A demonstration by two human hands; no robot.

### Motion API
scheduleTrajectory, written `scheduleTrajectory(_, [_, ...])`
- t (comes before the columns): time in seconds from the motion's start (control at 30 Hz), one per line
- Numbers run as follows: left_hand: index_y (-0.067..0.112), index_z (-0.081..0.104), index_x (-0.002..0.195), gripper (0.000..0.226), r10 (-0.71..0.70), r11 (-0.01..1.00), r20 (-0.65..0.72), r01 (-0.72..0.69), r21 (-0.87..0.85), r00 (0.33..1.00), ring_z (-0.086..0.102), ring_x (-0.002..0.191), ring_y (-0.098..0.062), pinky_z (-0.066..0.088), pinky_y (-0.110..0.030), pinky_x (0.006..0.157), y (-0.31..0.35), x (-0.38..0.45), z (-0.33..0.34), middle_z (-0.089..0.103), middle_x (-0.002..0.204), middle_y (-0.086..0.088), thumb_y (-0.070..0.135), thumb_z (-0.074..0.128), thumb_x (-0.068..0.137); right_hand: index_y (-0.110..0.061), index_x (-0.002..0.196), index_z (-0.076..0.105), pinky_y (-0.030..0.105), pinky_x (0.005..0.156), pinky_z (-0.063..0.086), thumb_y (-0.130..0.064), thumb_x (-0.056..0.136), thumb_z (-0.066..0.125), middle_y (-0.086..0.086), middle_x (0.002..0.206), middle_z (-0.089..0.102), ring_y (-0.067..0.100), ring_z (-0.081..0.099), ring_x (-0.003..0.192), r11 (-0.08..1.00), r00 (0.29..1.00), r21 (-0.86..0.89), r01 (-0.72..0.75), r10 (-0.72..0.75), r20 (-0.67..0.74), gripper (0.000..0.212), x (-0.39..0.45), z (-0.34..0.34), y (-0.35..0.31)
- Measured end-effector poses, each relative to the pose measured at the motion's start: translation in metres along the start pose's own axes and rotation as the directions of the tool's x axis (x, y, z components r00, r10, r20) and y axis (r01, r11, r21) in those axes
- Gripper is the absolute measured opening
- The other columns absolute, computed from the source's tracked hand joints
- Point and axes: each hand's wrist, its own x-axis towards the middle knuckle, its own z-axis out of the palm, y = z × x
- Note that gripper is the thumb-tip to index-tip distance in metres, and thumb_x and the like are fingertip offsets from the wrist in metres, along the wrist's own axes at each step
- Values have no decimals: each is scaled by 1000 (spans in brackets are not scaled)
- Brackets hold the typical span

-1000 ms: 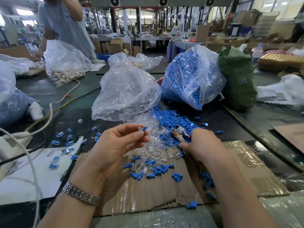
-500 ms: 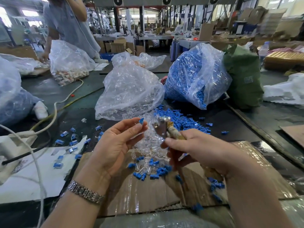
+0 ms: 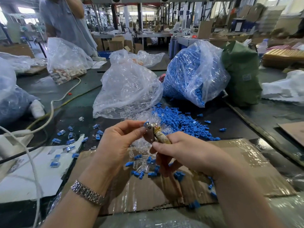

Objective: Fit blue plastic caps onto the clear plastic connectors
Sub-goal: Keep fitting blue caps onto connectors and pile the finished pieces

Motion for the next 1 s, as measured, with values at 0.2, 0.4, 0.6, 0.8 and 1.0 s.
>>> scheduleTrajectory(0.2, [22,81,99,22,39,996,-27,-37,85,999,74,102,-22,54,-37,91,1,1,1,79,101,-6,21,75,78,6,98,64,36,60,57,-44,103,53,8,65,63,24,65,54,1000,998,-24,2,-4,-66,51,6,5,1])
scheduleTrajectory(0.4, [24,77,99,17,212,954,-158,-169,250,964,73,95,-11,57,-22,82,7,0,-9,78,98,2,17,76,84,-9,104,71,38,72,59,-55,98,54,7,81,74,27,74,74,995,999,91,30,-26,-47,49,3,-10,4])
scheduleTrajectory(0.6, [23,71,92,14,453,417,-430,240,877,781,56,100,-30,42,-42,84,9,3,-43,58,101,-5,11,64,87,-18,74,54,39,60,44,-57,97,55,-1,70,60,18,58,63,945,834,-274,-177,-3,-551,46,8,-36,21])
scheduleTrajectory(0.8, [31,69,81,19,145,438,-190,110,892,971,64,85,-12,48,-29,71,9,2,-32,66,87,10,13,70,85,-20,78,44,39,77,47,-55,93,60,7,104,57,28,54,91,708,765,-496,-502,96,-637,42,24,-36,39])
scheduleTrajectory(1.0, [32,71,95,9,-22,411,-105,104,906,994,65,83,-4,55,-28,78,-4,6,-23,71,88,13,25,73,89,-18,97,48,46,95,50,-56,90,64,11,118,55,31,55,106,649,775,-527,-549,159,-612,42,28,-32,39])
